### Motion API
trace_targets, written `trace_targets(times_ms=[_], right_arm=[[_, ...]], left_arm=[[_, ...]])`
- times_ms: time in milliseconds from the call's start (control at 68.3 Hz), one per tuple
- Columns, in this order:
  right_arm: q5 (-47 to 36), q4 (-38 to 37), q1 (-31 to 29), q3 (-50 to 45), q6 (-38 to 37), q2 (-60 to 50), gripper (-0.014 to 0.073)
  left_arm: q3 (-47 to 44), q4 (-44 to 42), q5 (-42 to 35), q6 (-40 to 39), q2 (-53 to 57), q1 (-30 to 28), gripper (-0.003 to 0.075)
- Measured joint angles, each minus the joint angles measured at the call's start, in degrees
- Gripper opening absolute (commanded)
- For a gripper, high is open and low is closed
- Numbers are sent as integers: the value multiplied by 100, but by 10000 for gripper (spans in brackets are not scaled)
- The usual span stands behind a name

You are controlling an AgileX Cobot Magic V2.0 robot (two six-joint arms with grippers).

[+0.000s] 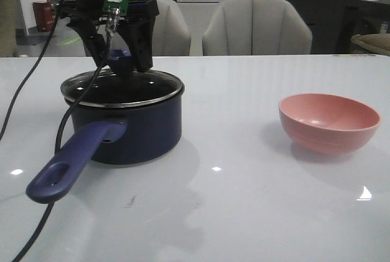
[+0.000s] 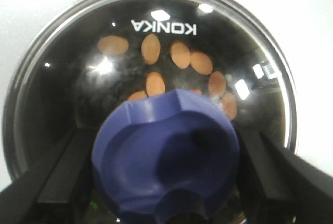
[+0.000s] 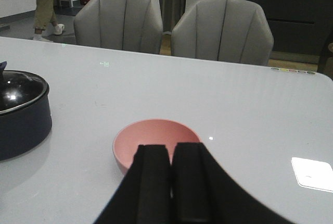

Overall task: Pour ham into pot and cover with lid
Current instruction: 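Carry the glass lid over the pot and lower it onto the rim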

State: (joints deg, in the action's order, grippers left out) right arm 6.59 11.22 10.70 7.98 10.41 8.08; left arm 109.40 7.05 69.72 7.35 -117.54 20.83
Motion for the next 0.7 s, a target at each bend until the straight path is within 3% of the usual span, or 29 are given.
trace_targets(times_ms=[249,483,703], right_arm=[[0,0,0,0,0,0,148],[0,0,0,0,0,0,148],[0,0,0,0,0,0,148]], left_arm=[[0,9,-23,-36,0,0,526],[40,38,-23,-36,0,0,650],[79,52,74,-36,0,0,648]])
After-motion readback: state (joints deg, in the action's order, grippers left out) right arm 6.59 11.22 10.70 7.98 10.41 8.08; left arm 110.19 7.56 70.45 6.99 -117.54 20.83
